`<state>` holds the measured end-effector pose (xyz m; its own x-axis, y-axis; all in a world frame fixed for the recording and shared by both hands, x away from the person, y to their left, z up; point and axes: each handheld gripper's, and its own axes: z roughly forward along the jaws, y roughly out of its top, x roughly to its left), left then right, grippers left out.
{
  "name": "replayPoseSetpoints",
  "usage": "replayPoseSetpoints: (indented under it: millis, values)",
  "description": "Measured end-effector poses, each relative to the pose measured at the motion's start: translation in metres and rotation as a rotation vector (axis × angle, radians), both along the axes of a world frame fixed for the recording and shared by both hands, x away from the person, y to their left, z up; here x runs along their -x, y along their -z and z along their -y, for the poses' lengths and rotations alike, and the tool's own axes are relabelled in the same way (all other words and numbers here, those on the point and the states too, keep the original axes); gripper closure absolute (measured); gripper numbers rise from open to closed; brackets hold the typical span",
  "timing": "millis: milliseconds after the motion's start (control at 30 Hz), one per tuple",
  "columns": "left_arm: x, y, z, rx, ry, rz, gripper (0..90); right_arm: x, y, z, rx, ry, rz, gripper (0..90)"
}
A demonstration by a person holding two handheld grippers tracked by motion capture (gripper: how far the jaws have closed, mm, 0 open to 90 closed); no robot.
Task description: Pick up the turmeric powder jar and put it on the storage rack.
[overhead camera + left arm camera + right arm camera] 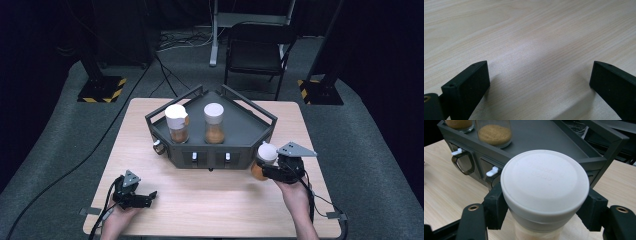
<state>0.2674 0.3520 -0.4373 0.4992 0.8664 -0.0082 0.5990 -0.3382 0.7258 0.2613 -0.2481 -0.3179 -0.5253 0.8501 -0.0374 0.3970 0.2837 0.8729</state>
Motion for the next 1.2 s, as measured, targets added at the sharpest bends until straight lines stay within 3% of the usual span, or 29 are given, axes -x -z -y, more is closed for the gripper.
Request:
replayPoseSetpoints:
  millis: [333, 1200]
  values:
    - [0.000, 0.000, 0.000, 0.000, 0.002, 0.000, 2.2, -0.002, -0.015, -0.003, -0.004, 0.002, 0.022, 32.8]
    - [0.000, 0.000, 0.000, 0.000, 0.003, 0.000, 2.2, -0.013, -0.056, -0.016, 0.045, 0.035, 0.042, 32.9]
